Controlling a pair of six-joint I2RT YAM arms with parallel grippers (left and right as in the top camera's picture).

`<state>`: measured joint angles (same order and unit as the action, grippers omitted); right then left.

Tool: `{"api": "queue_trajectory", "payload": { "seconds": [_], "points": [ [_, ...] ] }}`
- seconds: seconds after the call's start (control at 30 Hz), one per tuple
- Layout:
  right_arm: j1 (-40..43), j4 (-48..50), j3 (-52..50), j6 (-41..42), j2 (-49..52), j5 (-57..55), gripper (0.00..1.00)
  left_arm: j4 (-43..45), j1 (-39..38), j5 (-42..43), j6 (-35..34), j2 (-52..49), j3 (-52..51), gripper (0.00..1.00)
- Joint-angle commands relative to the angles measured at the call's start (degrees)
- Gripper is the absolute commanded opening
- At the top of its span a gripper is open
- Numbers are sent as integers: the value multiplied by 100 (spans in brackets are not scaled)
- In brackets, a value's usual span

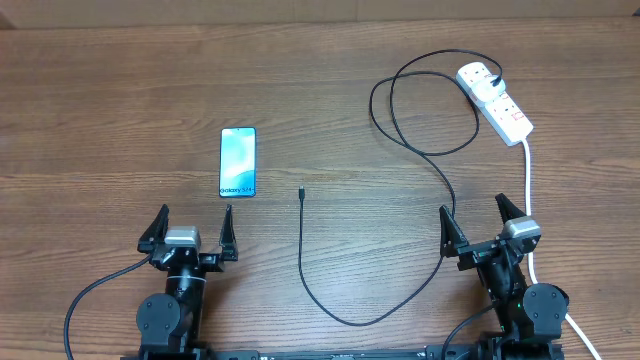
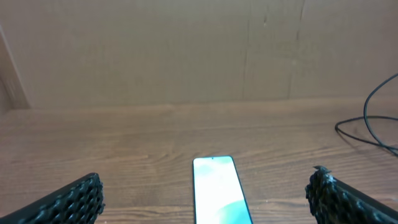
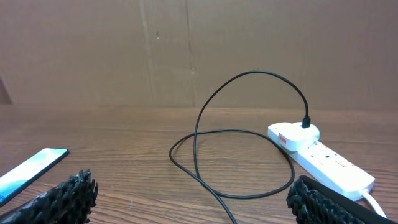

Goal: Plug charger to phone and switch on socket

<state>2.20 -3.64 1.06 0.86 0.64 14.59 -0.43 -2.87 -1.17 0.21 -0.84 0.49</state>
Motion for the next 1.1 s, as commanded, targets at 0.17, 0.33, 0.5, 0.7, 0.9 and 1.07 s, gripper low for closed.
{"api": "queue_trajectory", "payload": {
  "seconds": [0.17, 0.33, 0.5, 0.7, 0.9, 1.07],
  "points": [
    [-26, -103, 195, 125, -42, -59, 100, 70, 35, 79, 66, 59, 90, 100],
    [-26, -431, 470, 122, 37, -61, 100, 68, 35, 74, 68, 57, 240, 100],
    [-26, -501, 769, 127, 216, -55, 100, 70, 35, 87, -142, 57, 348, 100],
    [-26, -820, 1294, 127, 610, -37, 100, 50, 35, 125, -146, -79, 514, 100],
    [-26, -1270, 2173, 125, 1432, 57, 100, -85, 33, 431, -50, -1049, 1193, 100],
    [-26, -1744, 3058, 127, 2249, 166, 100, -514, 33, 446, 114, -2297, 2277, 100]
  ]
}}
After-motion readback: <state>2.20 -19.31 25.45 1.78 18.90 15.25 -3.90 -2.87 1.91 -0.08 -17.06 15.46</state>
